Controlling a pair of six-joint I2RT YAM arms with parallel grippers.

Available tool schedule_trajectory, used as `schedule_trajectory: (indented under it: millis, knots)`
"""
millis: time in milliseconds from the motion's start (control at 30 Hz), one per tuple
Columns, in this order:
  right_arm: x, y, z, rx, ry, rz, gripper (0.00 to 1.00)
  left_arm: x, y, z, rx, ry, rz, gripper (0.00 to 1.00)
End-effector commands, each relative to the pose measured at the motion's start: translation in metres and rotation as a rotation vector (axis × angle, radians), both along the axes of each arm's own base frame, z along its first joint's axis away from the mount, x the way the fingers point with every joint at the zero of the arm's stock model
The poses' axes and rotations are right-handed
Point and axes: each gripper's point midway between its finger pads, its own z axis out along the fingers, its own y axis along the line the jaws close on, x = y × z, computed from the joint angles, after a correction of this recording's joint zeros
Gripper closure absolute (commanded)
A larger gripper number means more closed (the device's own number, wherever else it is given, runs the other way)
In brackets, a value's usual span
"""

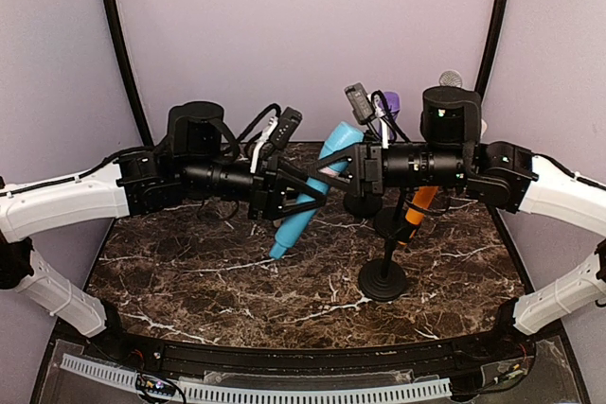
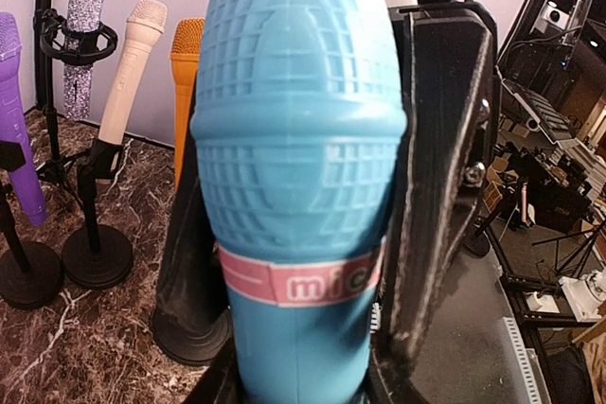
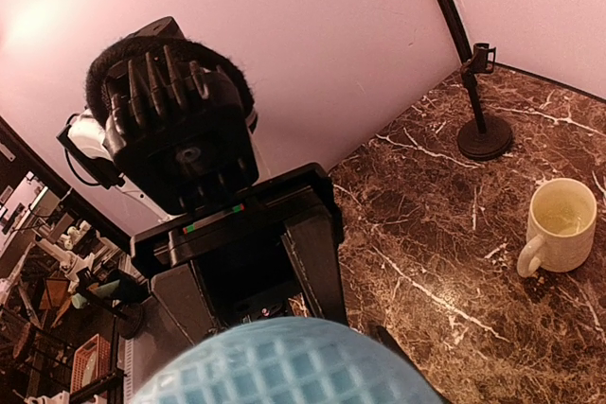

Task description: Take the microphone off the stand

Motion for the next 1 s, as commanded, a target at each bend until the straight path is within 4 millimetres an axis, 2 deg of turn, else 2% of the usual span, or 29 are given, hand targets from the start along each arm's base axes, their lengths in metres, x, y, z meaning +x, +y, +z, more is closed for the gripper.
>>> schedule_trajectory:
  millis: [0, 67, 167, 233, 300, 400, 433, 467, 500, 567, 600, 633, 667, 700, 733, 767, 833, 933, 967]
  knots:
    - [-0.001, 0.002, 0.031, 0.08, -0.052, 0.002, 0.84, -0.002, 0.003, 0.013, -0.021, -0.027, 0.009, 0.81]
    - [0.001, 0.0, 0.031, 0.079, -0.055, -0.014, 0.68, -0.001, 0.004, 0.012, -0.016, -0.026, 0.017, 0.83]
    - [0.007, -0.007, 0.035, 0.072, -0.065, -0.066, 0.34, 0.003, 0.011, 0.007, 0.022, -0.031, 0.064, 0.86]
    - [0.008, -0.015, 0.042, 0.075, -0.083, -0.097, 0.2, 0.01, 0.022, 0.005, 0.059, -0.048, 0.135, 0.9]
    - [0.01, -0.024, 0.05, 0.084, -0.103, -0.13, 0.12, 0.016, 0.034, 0.003, 0.092, -0.07, 0.203, 0.95]
    - [0.011, -0.037, 0.061, 0.097, -0.128, -0.172, 0.08, 0.026, 0.051, 0.0, 0.137, -0.082, 0.297, 0.97]
    - [0.012, -0.042, 0.064, 0.101, -0.133, -0.188, 0.07, 0.027, 0.058, -0.005, 0.166, -0.074, 0.317, 0.97]
    - [0.013, -0.046, 0.068, 0.108, -0.141, -0.205, 0.07, 0.036, 0.066, -0.01, 0.195, -0.073, 0.368, 0.97]
    - [0.014, -0.05, 0.072, 0.116, -0.147, -0.226, 0.07, 0.041, 0.077, -0.022, 0.255, -0.062, 0.407, 0.97]
    - [0.017, -0.061, 0.078, 0.131, -0.155, -0.272, 0.07, 0.057, 0.105, -0.045, 0.363, -0.028, 0.495, 0.98]
    - [0.019, -0.066, 0.08, 0.134, -0.156, -0.297, 0.06, 0.076, 0.129, -0.059, 0.413, -0.004, 0.583, 1.0]
    - [0.022, -0.072, 0.082, 0.133, -0.156, -0.329, 0.06, 0.081, 0.15, -0.068, 0.456, 0.021, 0.635, 1.0]
    - [0.024, -0.078, 0.082, 0.128, -0.152, -0.359, 0.06, 0.095, 0.177, -0.082, 0.493, 0.055, 0.715, 1.0]
    - [0.026, -0.083, 0.083, 0.127, -0.15, -0.386, 0.06, 0.098, 0.196, -0.085, 0.509, 0.066, 0.76, 1.0]
    - [0.027, -0.089, 0.083, 0.123, -0.147, -0.409, 0.06, 0.106, 0.224, -0.092, 0.527, 0.095, 0.837, 1.0]
    - [0.028, -0.094, 0.083, 0.121, -0.144, -0.43, 0.06, 0.109, 0.237, -0.095, 0.534, 0.1, 0.872, 1.0]
    - [0.031, -0.103, 0.081, 0.116, -0.14, -0.471, 0.05, 0.123, 0.283, -0.104, 0.547, 0.144, 1.006, 1.0]
    - [0.035, -0.111, 0.079, 0.112, -0.134, -0.515, 0.05, 0.133, 0.32, -0.128, 0.56, 0.217, 1.094, 1.0]
    - [0.036, -0.112, 0.079, 0.113, -0.132, -0.522, 0.05, 0.138, 0.338, -0.135, 0.558, 0.254, 1.141, 1.0]
